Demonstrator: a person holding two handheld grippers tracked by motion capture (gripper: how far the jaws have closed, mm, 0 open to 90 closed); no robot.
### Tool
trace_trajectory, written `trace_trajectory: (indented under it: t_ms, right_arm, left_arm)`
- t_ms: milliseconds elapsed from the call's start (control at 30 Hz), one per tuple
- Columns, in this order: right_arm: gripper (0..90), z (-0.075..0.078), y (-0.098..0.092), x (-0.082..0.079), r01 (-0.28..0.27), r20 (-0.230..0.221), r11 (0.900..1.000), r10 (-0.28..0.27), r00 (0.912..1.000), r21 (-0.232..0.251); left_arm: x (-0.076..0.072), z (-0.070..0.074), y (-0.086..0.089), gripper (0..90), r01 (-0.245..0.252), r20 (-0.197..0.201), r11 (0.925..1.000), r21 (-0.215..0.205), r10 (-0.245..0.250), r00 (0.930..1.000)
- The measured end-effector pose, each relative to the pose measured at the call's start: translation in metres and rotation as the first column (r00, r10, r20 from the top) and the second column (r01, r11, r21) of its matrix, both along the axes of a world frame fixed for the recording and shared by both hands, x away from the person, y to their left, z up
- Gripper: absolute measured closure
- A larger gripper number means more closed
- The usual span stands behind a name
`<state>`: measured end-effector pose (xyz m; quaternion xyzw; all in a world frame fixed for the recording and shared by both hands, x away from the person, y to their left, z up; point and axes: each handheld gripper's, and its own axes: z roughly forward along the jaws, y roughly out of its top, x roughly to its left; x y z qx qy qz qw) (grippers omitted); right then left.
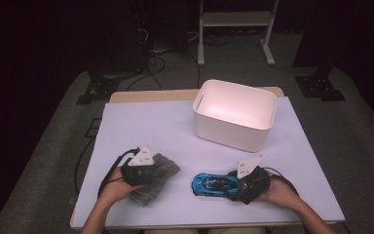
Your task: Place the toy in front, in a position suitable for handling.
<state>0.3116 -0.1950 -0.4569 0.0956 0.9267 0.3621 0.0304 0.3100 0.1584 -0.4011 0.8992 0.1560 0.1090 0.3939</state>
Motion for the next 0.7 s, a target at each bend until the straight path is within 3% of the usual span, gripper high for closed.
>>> trace_trajectory:
  t_ms: [133, 267, 333, 367, 433, 600, 700]
  right_arm:
    - [21.7, -0.001, 0.000, 0.000, -0.004, 0.004, 1.000, 0.004, 1.0000, 0.006]
    - [21.7, -0.001, 0.000, 0.000, -0.009, 0.008, 1.000, 0.009, 0.9999, 0.005]
    - [21.7, -0.001, -0.001, 0.000, -0.011, 0.010, 1.000, 0.011, 0.9999, 0.006]
    - [21.7, -0.001, -0.001, 0.000, -0.010, 0.011, 1.000, 0.010, 0.9999, 0.007]
    - [21.7, -0.001, -0.001, 0.000, -0.009, 0.011, 1.000, 0.009, 0.9999, 0.010]
    - [22.1, -0.001, -0.001, 0.000, -0.023, 0.017, 1.000, 0.023, 0.9996, 0.012]
    - [22.6, -0.001, -0.002, 0.001, -0.043, 0.027, 0.999, 0.043, 0.9987, 0.012]
  left_arm:
    - [0.003, 0.001, -0.039, 75.4, 0.103, -0.004, 0.9946, 0.005, -0.103, 0.9946]
    - [0.008, -0.006, -0.071, 75.4, 0.181, -0.029, 0.9834, 0.006, -0.181, 0.9831]
    - [0.010, -0.014, -0.083, 76.3, 0.221, -0.047, 0.9745, 0.040, -0.219, 0.9746]
    - [0.011, -0.017, -0.087, 76.2, 0.225, -0.048, 0.9725, 0.062, -0.222, 0.9739]
    - [0.012, -0.020, -0.089, 74.7, 0.227, -0.063, 0.9719, 0.063, -0.223, 0.9728]
    - [0.012, -0.023, -0.079, 47.1, 0.155, -0.082, 0.9864, 0.055, -0.150, 0.9853]
    - [0.011, -0.027, -0.072, 52.2, 0.152, -0.102, 0.9878, 0.034, -0.148, 0.9838]
